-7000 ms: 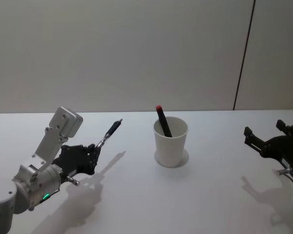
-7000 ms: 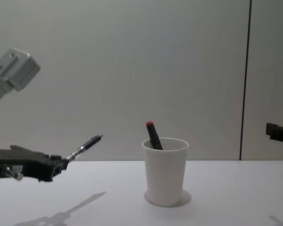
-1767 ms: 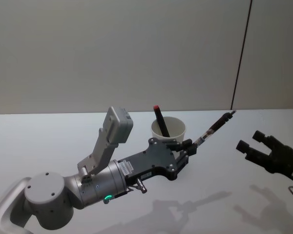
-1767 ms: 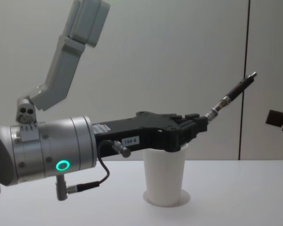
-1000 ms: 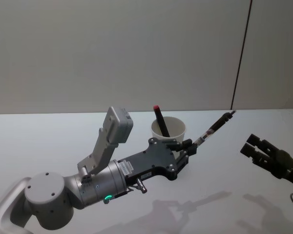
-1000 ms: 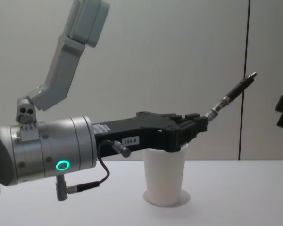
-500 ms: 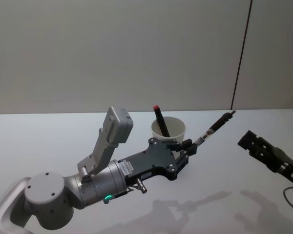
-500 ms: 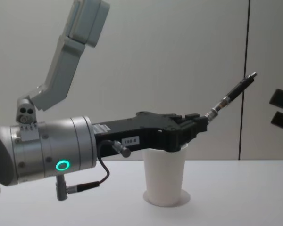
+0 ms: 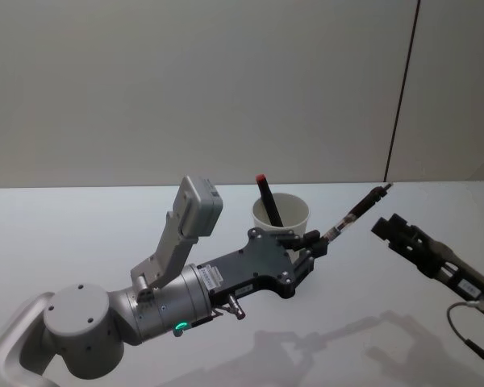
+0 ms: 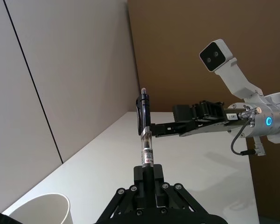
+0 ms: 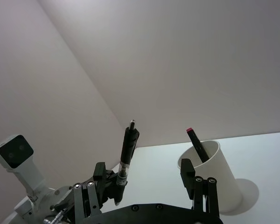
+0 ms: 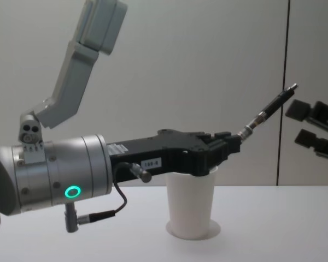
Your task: Place the pen into the pen holder.
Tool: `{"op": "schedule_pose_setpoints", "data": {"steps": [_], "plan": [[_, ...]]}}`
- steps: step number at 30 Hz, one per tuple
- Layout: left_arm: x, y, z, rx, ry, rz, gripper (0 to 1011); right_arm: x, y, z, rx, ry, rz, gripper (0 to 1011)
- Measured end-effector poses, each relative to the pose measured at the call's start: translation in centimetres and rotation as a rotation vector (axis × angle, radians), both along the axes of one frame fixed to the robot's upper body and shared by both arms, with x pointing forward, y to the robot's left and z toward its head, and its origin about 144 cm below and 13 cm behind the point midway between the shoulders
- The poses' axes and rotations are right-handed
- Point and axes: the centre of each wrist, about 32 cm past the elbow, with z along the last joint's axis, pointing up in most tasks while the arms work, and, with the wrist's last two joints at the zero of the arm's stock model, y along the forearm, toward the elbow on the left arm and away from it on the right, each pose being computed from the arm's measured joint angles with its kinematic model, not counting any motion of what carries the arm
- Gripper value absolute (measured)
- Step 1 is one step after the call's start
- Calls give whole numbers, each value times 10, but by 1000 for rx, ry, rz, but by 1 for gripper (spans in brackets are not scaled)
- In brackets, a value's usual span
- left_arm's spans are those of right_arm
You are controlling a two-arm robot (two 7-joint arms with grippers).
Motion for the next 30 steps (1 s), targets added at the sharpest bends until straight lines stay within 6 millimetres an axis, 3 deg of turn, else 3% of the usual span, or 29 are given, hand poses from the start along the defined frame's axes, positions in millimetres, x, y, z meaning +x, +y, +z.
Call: {"op": "schedule_pose_setpoints", "data": {"steps": [30], "plan": [[0, 0, 0, 0, 0, 0, 131, -15, 48, 27, -10, 132, -140, 1002]]}}
